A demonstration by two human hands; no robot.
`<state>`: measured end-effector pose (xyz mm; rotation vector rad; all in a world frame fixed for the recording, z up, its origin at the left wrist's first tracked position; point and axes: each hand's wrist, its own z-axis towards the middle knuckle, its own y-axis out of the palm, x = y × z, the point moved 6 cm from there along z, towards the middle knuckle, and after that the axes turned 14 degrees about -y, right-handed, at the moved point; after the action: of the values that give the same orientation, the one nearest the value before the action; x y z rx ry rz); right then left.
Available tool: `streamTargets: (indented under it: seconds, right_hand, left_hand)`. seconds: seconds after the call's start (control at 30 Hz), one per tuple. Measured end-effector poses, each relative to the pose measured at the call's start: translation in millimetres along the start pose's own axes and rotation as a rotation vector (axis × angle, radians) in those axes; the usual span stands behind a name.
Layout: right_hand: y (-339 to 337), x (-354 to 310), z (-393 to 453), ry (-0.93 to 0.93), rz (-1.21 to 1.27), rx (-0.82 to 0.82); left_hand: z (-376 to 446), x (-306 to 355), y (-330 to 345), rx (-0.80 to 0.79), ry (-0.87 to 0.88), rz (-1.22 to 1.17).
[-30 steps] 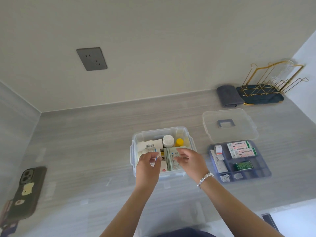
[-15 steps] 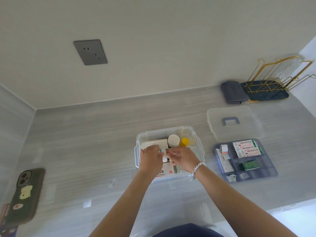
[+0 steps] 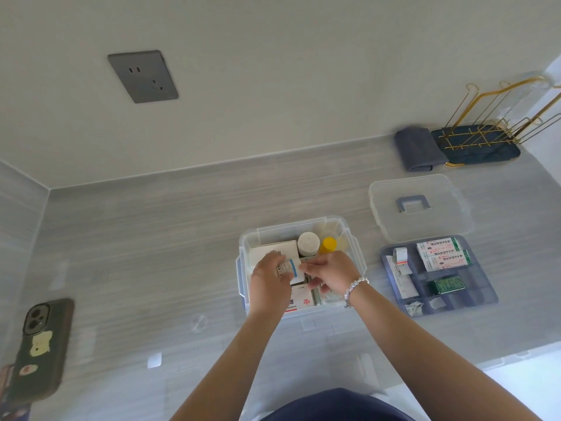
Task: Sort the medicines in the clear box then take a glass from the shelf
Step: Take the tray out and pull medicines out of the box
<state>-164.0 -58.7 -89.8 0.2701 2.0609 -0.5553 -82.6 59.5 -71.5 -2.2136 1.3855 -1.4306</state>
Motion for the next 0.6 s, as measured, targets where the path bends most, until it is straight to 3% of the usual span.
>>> streamTargets:
  seconds: [0.3, 0.4, 0.6]
  right_hand:
    - [-13.0, -8.4, -21.6, -0.027, 0.281, 0.237]
    - [-27.2, -12.5, -34.7, -0.082, 0.43, 0.33]
    - [-60.4, -3.0, -59.4, -0.115, 0.552, 0.365]
  left_hand:
    - [-18.6, 6.7, -22.2, 0.079, 0.018, -0.21]
    - [-29.8, 19.1, -23.7, 0.036, 0.047, -0.361]
    - [-48.1, 38.7, 0.1, -0.139, -0.003, -0.518]
